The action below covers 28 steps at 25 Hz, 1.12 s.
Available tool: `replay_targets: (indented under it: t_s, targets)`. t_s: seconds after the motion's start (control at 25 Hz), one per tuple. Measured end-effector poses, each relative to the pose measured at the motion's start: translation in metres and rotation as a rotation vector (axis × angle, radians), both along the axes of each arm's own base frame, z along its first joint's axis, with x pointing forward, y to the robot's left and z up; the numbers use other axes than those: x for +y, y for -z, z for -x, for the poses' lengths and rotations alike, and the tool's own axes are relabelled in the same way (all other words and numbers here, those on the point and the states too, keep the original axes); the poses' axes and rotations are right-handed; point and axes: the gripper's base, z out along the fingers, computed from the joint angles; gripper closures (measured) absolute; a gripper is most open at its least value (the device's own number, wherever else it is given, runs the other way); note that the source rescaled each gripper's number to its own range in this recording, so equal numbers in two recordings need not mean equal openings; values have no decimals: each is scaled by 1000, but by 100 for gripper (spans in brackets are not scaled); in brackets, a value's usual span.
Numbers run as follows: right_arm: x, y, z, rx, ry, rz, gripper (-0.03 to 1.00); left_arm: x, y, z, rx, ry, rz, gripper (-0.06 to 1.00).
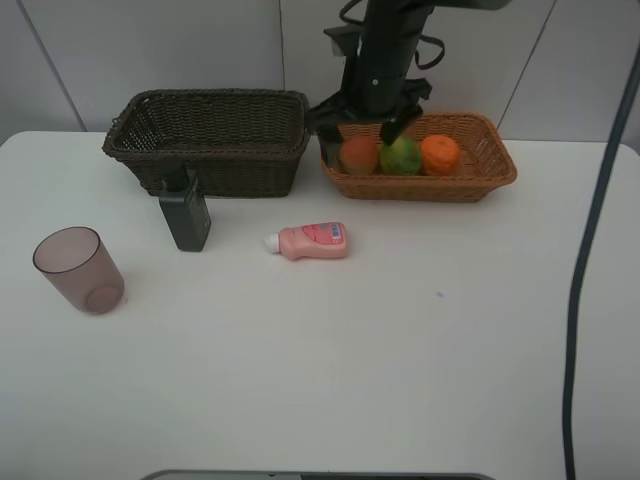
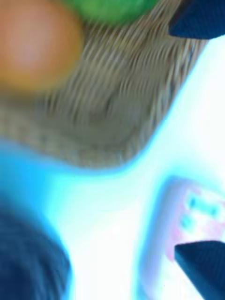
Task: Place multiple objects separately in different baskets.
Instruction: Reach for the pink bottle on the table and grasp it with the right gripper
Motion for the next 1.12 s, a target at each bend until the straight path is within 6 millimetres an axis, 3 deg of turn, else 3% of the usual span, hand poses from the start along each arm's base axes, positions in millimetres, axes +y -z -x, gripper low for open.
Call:
replay_targets:
  t_s: [0.16, 0.36, 0.64, 0.8, 1.12]
  targets:
    - [35, -7, 31, 39, -302, 30, 8, 0, 0, 0, 0, 0, 0, -5]
    - [52, -6, 51, 108, -549, 34, 8, 0, 0, 0, 0, 0, 0, -5]
    - [59, -6, 57, 76, -625, 100, 8, 0, 0, 0, 0, 0, 0, -5]
    - [59, -5, 56, 64, -759, 140, 8, 0, 0, 0, 0, 0, 0, -5]
    - [62, 18, 53, 97, -887, 176, 8, 0, 0, 0, 0, 0, 0, -5]
